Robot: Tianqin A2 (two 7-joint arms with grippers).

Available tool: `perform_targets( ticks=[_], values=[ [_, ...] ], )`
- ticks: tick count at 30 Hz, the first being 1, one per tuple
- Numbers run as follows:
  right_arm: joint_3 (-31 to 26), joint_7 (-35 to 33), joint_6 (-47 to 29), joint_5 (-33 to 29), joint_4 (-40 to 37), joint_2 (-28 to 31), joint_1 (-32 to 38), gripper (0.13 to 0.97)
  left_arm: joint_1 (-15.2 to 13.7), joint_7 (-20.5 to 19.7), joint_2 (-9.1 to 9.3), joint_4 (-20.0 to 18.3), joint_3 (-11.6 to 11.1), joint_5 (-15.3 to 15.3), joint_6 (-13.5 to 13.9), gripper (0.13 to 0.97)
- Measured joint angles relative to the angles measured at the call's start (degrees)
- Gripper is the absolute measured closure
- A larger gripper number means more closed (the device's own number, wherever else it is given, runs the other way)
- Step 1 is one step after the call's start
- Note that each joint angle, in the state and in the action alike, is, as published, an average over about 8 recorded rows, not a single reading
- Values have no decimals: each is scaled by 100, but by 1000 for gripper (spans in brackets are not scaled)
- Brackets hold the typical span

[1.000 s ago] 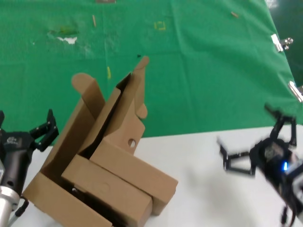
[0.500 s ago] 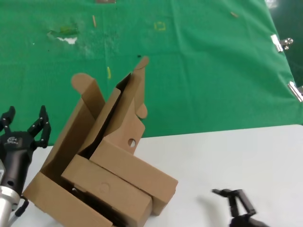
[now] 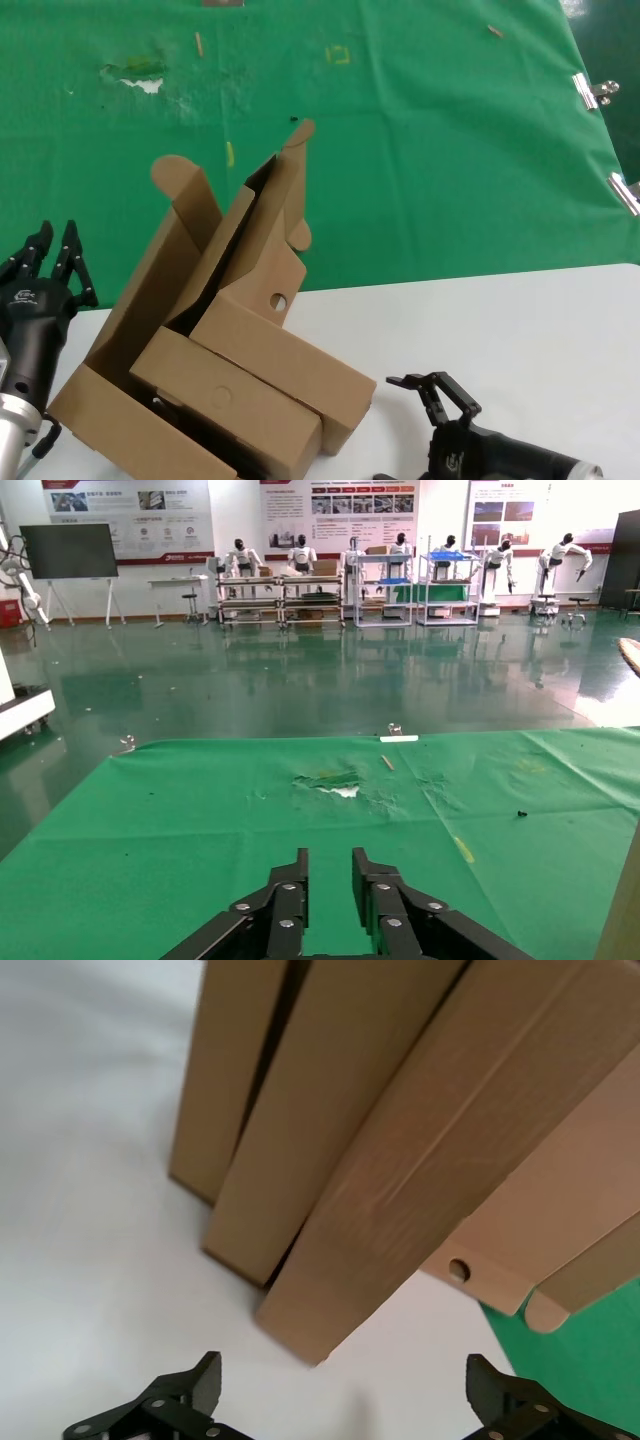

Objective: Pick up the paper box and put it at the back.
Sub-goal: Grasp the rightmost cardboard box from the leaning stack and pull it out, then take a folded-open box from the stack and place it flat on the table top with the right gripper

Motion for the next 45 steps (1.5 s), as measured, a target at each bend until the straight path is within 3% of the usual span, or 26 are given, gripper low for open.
perform_targets(
  ticks=[4, 8, 19, 25, 34, 45],
  values=[
    [-170, 246, 3, 111, -34, 63, 167, 276, 0, -2, 0, 0, 0, 1, 0, 863],
    [-288, 447, -74, 275, -68, 130, 274, 276, 0, -2, 0, 0, 0, 2, 0, 907],
    [-470, 584, -173, 523, -168, 322, 378, 503, 0, 0, 0, 0, 0, 2, 0, 955],
    [-569, 629, -140, 553, -247, 351, 470, 666, 0, 0, 0, 0, 0, 2, 0, 956],
    [-739, 680, -195, 573, -398, 384, 688, 830, 0, 0, 0, 0, 0, 2, 0, 957],
    [-732, 579, -423, 741, -479, 552, 759, 926, 0, 0, 0, 0, 0, 2, 0, 957]
  ],
)
